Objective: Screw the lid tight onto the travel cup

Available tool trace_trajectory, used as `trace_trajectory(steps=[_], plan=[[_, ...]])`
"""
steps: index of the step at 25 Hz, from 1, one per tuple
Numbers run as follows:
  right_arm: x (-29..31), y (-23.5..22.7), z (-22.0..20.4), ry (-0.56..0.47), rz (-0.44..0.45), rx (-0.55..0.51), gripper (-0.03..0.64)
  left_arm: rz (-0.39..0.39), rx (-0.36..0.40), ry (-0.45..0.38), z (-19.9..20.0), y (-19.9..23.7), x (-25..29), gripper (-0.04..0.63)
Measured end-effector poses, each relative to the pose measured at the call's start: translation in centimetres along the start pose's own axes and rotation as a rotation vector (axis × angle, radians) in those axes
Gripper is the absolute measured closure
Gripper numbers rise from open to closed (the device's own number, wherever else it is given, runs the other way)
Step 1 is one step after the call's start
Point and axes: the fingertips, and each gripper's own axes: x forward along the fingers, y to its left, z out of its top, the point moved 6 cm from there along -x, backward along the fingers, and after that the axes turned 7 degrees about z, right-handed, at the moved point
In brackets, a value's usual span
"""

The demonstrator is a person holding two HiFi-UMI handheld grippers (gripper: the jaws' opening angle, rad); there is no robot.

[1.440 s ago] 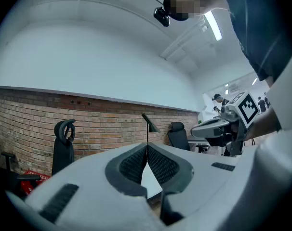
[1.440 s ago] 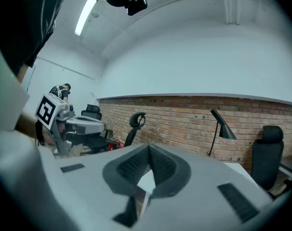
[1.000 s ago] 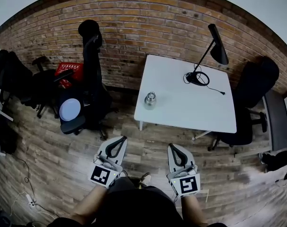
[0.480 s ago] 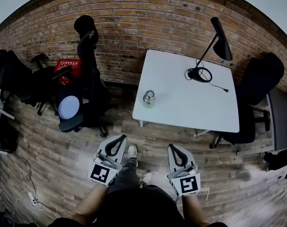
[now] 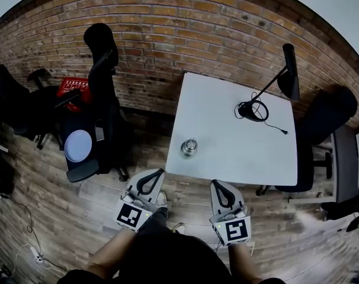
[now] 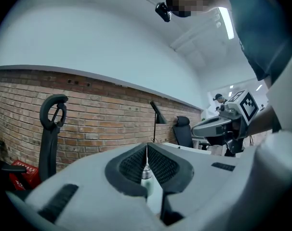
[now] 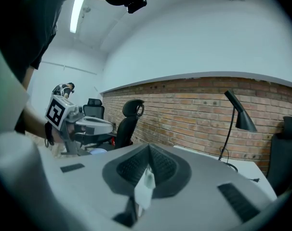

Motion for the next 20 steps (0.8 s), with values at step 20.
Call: trace_trajectory(steps=[20], plan=[[6.9,-6.5,1.9,0.054,-0.076,0.028,0.604,-0.129,-0.031,0.046,-2.6,4.7,11.3,0.569]])
